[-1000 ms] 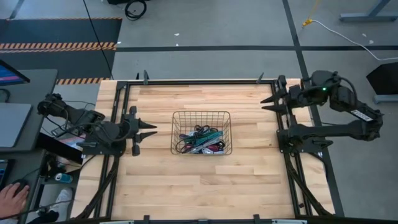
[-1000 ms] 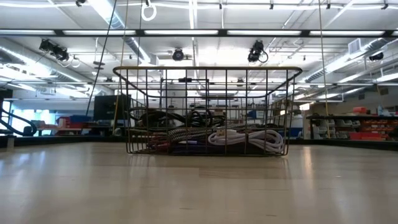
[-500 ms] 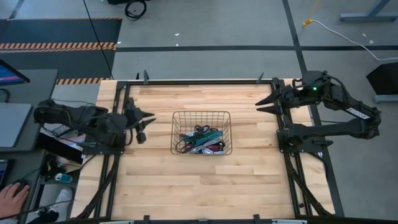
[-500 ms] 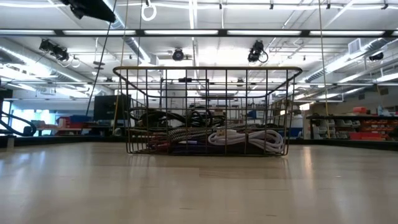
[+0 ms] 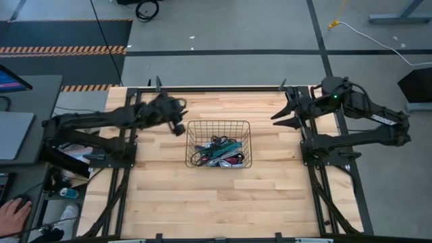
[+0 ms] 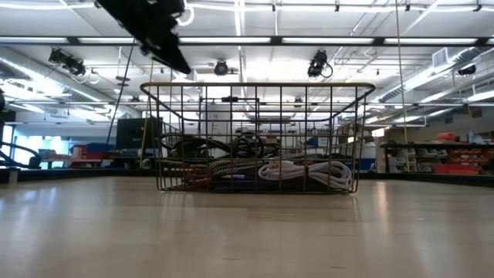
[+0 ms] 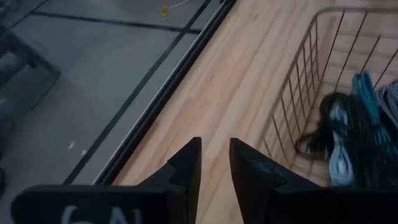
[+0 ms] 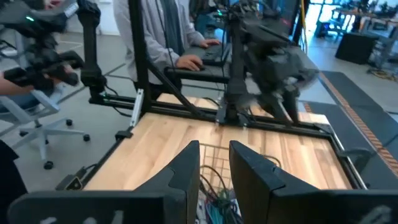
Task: Pick and place USB-C Cables
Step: Adjust the gold wire basket
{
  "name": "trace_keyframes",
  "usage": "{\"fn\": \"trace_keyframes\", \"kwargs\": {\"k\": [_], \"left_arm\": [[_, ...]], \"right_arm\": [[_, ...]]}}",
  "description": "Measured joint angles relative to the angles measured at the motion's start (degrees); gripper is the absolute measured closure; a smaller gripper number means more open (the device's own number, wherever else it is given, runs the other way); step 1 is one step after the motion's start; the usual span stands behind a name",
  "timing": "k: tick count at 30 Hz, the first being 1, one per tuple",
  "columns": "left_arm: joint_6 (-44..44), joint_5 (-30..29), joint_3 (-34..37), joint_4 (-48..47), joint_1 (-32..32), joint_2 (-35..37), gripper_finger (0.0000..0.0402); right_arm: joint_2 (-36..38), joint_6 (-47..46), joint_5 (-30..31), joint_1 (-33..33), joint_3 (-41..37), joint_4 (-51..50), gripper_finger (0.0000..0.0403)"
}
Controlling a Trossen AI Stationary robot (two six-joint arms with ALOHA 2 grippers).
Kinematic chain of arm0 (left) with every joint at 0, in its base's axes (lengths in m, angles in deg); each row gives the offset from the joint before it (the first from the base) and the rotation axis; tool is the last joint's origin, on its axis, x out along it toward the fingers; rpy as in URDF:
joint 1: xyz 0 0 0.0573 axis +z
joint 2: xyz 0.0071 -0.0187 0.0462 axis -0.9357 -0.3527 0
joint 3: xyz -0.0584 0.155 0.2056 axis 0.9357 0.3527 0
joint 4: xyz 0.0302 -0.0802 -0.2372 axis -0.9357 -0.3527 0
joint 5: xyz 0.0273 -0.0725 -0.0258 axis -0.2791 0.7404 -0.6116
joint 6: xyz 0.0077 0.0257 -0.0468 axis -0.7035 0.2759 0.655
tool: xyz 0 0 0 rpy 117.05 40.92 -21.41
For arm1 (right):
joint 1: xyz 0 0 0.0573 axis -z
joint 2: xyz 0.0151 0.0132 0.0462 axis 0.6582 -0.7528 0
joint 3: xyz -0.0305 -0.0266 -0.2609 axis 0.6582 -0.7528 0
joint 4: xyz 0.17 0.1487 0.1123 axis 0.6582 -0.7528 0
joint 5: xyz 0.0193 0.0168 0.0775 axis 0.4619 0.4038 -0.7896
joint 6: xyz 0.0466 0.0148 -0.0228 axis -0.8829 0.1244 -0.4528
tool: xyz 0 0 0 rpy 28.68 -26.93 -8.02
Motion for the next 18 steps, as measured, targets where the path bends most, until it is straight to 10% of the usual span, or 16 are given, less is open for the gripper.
{"fn": "trace_keyframes", "kwargs": {"k": [18], "left_arm": [[-10.8, 23.7, 0.0, 13.1, 18.3, -15.5, 0.0312]], "right_arm": [[0.7, -1.5, 0.0, -5.2, 0.0, 2.4, 0.031]]}}
